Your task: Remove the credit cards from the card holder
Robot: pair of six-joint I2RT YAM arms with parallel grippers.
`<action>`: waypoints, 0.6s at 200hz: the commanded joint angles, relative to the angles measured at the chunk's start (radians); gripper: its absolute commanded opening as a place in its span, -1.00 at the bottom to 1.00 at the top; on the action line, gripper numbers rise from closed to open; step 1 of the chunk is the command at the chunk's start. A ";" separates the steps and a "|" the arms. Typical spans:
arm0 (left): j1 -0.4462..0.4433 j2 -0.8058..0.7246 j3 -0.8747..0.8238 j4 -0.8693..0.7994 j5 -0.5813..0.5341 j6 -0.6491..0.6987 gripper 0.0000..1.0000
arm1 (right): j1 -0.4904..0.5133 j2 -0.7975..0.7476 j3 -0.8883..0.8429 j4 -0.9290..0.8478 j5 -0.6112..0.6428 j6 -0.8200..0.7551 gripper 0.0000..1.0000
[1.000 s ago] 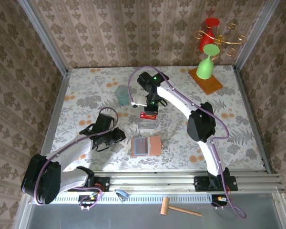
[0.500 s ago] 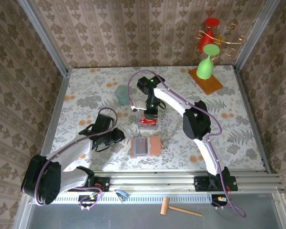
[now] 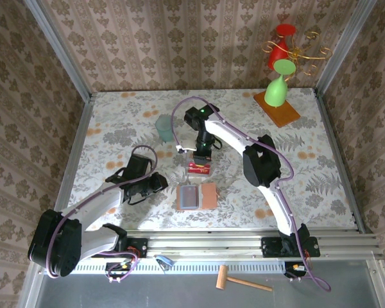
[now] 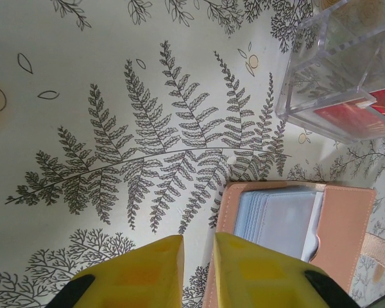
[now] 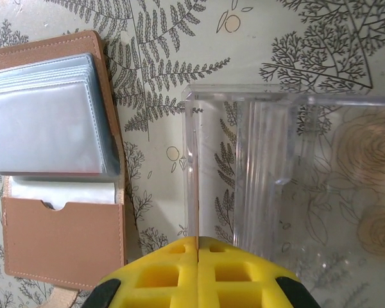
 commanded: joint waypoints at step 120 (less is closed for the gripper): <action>0.006 0.005 -0.005 0.028 0.042 0.009 -0.58 | -0.008 -0.100 -0.008 0.053 0.030 0.091 -0.44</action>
